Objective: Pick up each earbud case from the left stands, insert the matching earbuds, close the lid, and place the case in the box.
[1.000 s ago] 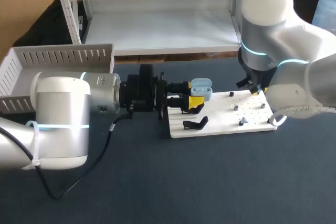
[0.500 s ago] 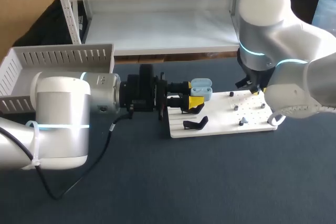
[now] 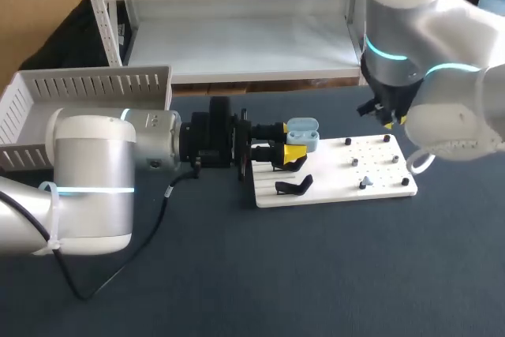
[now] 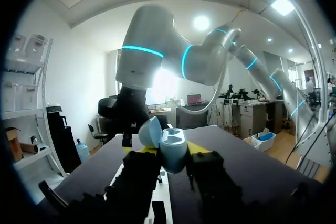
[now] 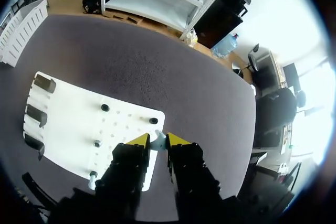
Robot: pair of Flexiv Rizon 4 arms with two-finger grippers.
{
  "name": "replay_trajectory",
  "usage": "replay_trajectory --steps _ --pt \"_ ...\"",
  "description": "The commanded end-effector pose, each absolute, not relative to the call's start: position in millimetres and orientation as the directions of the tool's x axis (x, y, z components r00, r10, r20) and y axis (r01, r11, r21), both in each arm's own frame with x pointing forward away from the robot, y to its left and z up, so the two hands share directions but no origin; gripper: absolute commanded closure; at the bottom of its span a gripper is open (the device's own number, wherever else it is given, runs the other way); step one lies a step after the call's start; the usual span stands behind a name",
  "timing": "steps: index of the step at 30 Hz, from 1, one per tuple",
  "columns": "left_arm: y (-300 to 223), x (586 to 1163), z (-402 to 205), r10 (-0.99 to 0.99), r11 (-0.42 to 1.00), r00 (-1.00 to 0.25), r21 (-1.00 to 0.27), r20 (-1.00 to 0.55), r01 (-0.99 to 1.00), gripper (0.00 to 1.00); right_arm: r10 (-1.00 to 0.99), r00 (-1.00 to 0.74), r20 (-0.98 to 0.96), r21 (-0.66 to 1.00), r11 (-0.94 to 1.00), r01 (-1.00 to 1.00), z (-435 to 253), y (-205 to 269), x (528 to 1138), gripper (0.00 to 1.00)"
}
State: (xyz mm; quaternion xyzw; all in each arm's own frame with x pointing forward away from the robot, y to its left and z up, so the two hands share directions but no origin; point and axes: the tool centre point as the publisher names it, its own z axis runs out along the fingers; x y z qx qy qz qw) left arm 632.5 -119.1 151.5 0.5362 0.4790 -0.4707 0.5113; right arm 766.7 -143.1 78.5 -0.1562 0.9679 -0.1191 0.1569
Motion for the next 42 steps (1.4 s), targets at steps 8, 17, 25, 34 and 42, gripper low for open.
replay_trajectory --steps 8,17,25,34,42 --pt "-120 631 151 0.031 -0.012 0.100 0.100 -0.994 0.995 1.00 -0.326 -0.913 -0.245 -0.283 0.925 -0.255 166 -133 715 1.00" --pt "-120 631 151 0.031 -0.012 0.100 0.100 -0.994 0.995 1.00 -0.351 -0.903 -0.249 -0.295 0.915 -0.274 207 -107 682 1.00" --pt "-120 631 151 0.031 -0.012 0.100 0.100 -0.994 0.995 1.00 -0.310 -0.894 -0.324 -0.177 0.948 -0.265 224 -79 659 1.00" --pt "-120 631 151 0.031 -0.012 0.100 0.100 -0.994 0.995 1.00 -0.332 -0.881 -0.338 -0.158 0.943 -0.294 226 -71 650 1.00" --pt "-120 631 151 0.031 -0.012 0.100 0.100 -0.994 0.995 1.00 -0.231 -0.911 -0.341 -0.177 0.968 -0.180 229 -65 644 1.00"
